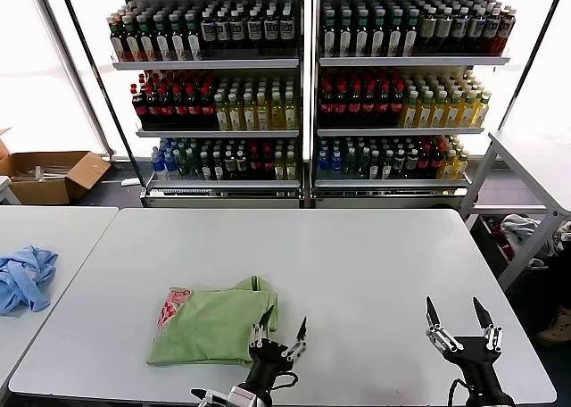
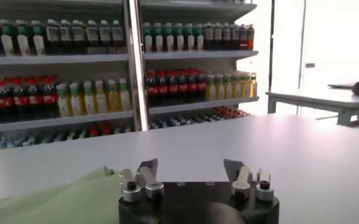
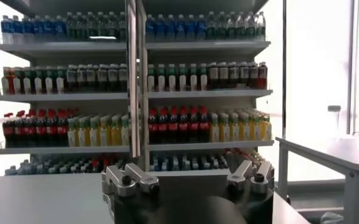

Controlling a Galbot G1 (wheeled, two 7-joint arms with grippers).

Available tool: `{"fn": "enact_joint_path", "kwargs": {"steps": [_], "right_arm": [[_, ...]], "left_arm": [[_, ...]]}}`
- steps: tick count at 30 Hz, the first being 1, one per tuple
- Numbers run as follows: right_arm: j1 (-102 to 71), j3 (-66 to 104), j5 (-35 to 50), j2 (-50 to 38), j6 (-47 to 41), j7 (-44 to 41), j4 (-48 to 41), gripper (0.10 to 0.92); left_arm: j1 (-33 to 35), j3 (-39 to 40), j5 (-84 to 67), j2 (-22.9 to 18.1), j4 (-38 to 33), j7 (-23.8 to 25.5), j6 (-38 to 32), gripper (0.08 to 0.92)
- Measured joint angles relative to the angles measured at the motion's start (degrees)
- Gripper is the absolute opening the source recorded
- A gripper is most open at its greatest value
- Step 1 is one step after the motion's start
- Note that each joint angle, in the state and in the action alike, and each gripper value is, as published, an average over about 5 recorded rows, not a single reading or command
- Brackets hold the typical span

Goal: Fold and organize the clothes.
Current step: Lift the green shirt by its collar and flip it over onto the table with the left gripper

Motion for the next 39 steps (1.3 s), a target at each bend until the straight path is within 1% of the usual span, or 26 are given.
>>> {"fn": "enact_joint_path", "kwargs": {"steps": [3,6,13,18,24,30,39], "right_arm": [[0.0,0.0,0.0,0.0,0.1,0.0,-0.1,0.823],[0.1,-0.1,0.0,0.0,0.0,0.0,-0.1,0.823],[0.3,-0.1,0.2,-0.1,-0.1,0.0,-0.3,0.823],[-0.1,0.4,0.5,-0.3,0.1,0.0,-0.3,0.823],[0.1,0.3,0.6,-0.1,0.3,-0.1,-0.5,0.823],[0.1,0.4,0.6,-0.3,0.2,-0.1,-0.4,0.823],[0.3,0.3,0.6,-0.5,0.2,-0.1,-0.7,0.823]], "left_arm": [[0.5,-1.5,-1.4,0.6,-2.1,0.1,0.3,0.806],[1.3,-5.4,-3.9,1.9,-3.9,0.2,1.1,0.82],[5.1,-18.6,-11.2,6.2,-5.1,1.8,2.8,0.823],[8.4,-26.8,-16.1,7.7,-4.7,3.5,3.7,0.823],[11.1,-34.2,-21.2,9.5,-3.6,5.4,5.4,0.823],[13.1,-38.2,-24.5,9.8,-2.7,7.7,6.8,0.823],[13.5,-40.3,-28.3,9.5,-1.7,10.6,9.5,0.823]]}}
